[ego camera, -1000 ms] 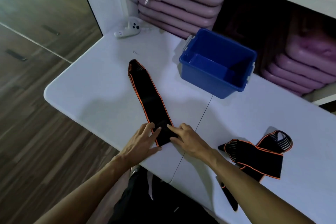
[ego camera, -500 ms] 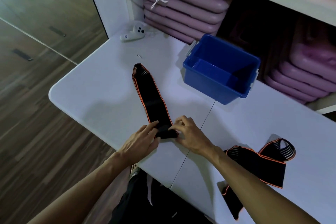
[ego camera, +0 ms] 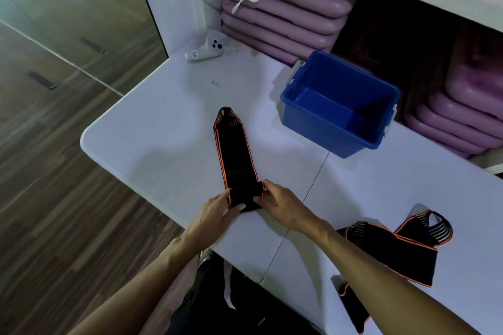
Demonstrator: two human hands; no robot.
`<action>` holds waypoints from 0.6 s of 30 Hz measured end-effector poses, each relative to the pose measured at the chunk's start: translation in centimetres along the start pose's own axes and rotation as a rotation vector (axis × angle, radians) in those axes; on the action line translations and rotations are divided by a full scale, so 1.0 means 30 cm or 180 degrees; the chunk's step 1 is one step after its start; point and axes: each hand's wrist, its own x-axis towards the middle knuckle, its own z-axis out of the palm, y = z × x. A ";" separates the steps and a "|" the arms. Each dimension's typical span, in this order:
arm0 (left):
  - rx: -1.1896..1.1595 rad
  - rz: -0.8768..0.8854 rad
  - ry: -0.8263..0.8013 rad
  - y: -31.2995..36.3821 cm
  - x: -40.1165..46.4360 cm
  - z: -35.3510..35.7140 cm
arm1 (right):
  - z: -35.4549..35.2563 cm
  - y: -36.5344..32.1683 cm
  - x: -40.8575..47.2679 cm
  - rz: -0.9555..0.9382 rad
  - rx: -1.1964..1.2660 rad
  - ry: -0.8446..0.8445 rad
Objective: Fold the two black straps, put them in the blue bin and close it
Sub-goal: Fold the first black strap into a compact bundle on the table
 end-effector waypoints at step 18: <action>0.0964 -0.0587 0.0773 -0.041 0.147 -0.075 | 0.068 -0.035 0.131 0.0764 -0.0094 0.0491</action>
